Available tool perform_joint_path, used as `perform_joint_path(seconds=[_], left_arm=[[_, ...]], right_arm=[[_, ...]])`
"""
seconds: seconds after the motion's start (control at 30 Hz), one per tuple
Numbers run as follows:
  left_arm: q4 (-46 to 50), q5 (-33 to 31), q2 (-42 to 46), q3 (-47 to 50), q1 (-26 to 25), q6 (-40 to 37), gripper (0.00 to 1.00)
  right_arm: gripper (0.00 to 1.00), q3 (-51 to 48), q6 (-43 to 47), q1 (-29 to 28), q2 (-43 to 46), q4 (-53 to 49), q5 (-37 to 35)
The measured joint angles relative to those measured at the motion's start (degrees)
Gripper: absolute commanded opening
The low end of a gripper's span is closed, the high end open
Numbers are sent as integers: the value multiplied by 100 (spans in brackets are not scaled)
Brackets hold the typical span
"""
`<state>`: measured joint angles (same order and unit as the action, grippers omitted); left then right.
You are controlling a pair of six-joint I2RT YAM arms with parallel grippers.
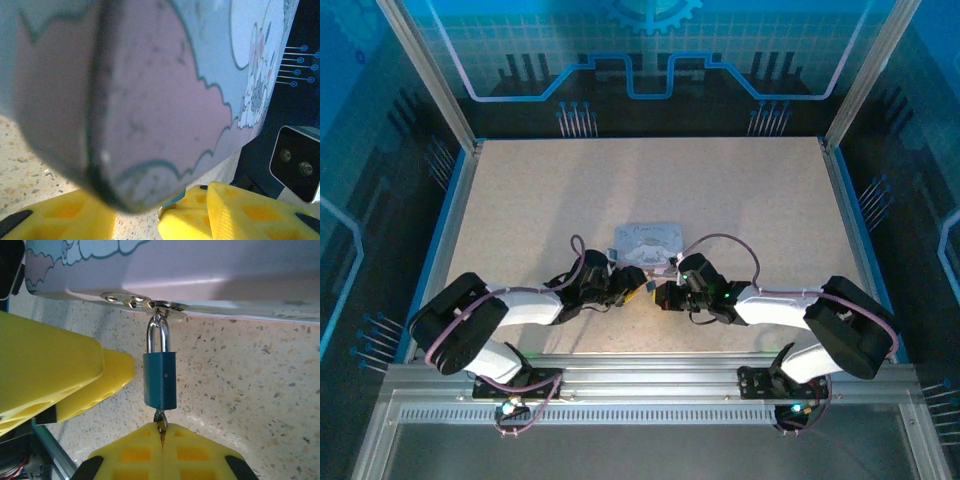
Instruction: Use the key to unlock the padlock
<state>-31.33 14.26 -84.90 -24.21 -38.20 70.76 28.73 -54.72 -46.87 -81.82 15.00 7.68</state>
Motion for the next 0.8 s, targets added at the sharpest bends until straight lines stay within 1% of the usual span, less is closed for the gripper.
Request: perform_joint_path(seconds=[0.27, 0.6, 0.8], left_arm=[[-361, 79, -275, 0, -4, 164, 46], [-1012, 61, -697, 0, -33, 428, 33], [-1228, 59, -811, 0, -66, 505, 25]], right_arm=[[0, 57, -356, 0, -63, 116, 144], [0, 63, -680, 0, -107, 225, 184], [1, 63, -833, 2, -107, 260, 181]])
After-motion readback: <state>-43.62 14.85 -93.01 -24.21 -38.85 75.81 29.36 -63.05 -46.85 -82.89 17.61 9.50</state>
